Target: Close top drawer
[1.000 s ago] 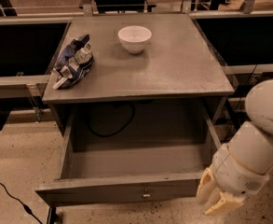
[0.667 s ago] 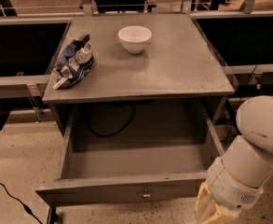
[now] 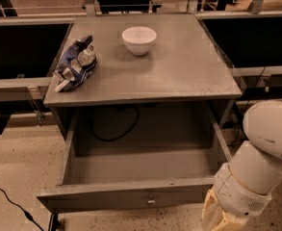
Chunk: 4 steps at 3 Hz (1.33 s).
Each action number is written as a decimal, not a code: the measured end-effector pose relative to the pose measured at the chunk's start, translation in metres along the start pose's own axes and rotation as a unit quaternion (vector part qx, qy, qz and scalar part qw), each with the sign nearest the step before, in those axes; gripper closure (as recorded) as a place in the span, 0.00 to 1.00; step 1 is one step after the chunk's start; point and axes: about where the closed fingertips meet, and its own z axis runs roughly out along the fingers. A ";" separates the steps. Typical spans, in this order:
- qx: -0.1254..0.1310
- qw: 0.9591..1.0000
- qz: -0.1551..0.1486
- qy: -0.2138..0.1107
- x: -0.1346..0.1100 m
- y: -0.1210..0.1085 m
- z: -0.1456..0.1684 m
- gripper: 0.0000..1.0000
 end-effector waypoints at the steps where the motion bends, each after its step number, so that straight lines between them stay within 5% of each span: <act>1: 0.030 0.999 0.005 0.014 0.000 -0.015 0.012 1.00; 2: 0.070 0.996 0.004 0.062 0.001 -0.048 0.047 1.00; 3: 0.123 0.990 0.004 0.074 0.010 -0.089 0.071 1.00; 4: 0.157 0.985 0.007 0.069 0.014 -0.106 0.080 0.82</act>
Offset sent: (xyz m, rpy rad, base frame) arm 0.1237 0.0510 -0.1077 -0.2007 -0.4693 -0.0915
